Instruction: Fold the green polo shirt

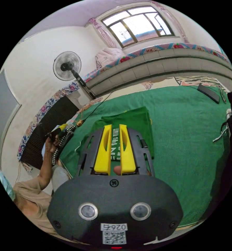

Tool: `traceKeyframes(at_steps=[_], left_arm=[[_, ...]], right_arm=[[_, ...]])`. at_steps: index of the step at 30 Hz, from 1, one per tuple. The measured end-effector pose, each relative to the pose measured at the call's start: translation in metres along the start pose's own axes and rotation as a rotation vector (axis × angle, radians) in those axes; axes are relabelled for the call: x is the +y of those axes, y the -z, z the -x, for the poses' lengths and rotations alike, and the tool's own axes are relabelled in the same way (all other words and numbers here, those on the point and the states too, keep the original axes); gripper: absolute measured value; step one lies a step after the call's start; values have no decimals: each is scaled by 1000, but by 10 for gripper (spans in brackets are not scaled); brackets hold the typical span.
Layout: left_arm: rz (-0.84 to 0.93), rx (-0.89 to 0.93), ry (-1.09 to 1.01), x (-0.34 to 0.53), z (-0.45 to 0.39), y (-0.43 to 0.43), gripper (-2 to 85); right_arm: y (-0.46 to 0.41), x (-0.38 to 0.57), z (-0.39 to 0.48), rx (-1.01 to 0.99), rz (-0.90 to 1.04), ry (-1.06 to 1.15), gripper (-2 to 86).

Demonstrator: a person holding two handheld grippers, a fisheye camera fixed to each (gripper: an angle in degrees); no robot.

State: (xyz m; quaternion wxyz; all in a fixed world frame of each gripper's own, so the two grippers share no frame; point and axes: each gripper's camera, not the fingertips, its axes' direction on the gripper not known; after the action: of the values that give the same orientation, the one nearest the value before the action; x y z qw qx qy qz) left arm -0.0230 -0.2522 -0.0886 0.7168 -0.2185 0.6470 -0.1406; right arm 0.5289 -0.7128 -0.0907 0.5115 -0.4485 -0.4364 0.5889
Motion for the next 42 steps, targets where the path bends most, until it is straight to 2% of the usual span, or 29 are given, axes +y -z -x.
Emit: traceKeyframes(at_steps=[6,8,12,14,15,20,28,30,32,33,35,36,37,38,39,40,41,42], left_arm=[[327,20,71,-13,29,-142,115],[366,-7,51,-11,34,-164,116],[321,-142,-27,-12,43,-185,118],[386,-125,-51,-11,49,-206,109],[436,-150,-61,-9,52,-221,100],[407,-200,-82,-12,60,-225,55],[245,-74,-36,-19,85,-195,9],[213,-65,-56,-20,84,-188,6],[189,-47,-66,-20,83,-183,3],[177,-19,-76,-19,83,-180,0],[165,73,-111,-18,82,-176,-2],[174,210,-162,-18,81,-173,-3],[210,392,-219,-19,81,-170,-4],[230,491,-254,-19,80,-168,-5],[282,681,-338,-18,76,-162,-6],[346,829,-452,-14,69,-154,-7],[376,877,-520,-11,63,-148,-7],[430,894,-662,0,51,-137,-8]], right_arm=[[-85,-4,-39,363,88,37,51],[-107,2,-61,459,123,41,51],[-117,3,-86,380,81,16,44],[-139,9,-100,361,189,22,35],[-136,10,-100,367,172,24,29],[-128,21,-109,353,182,35,-13],[-76,34,-107,225,32,22,-16],[-64,38,-107,163,6,17,-16],[-50,43,-111,-19,-12,19,-16],[-47,44,-112,-68,-15,12,-16],[-35,48,-115,-357,-9,95,-15],[-32,48,-115,-437,6,131,-14],[-26,48,-109,-594,51,248,-14],[-20,50,-99,-721,126,380,-12],[-17,52,-92,-775,178,454,-12],[-11,61,-74,-837,282,623,-12],[-3,75,-56,-809,338,787,-12],[2,82,-48,-775,348,854,-13]])
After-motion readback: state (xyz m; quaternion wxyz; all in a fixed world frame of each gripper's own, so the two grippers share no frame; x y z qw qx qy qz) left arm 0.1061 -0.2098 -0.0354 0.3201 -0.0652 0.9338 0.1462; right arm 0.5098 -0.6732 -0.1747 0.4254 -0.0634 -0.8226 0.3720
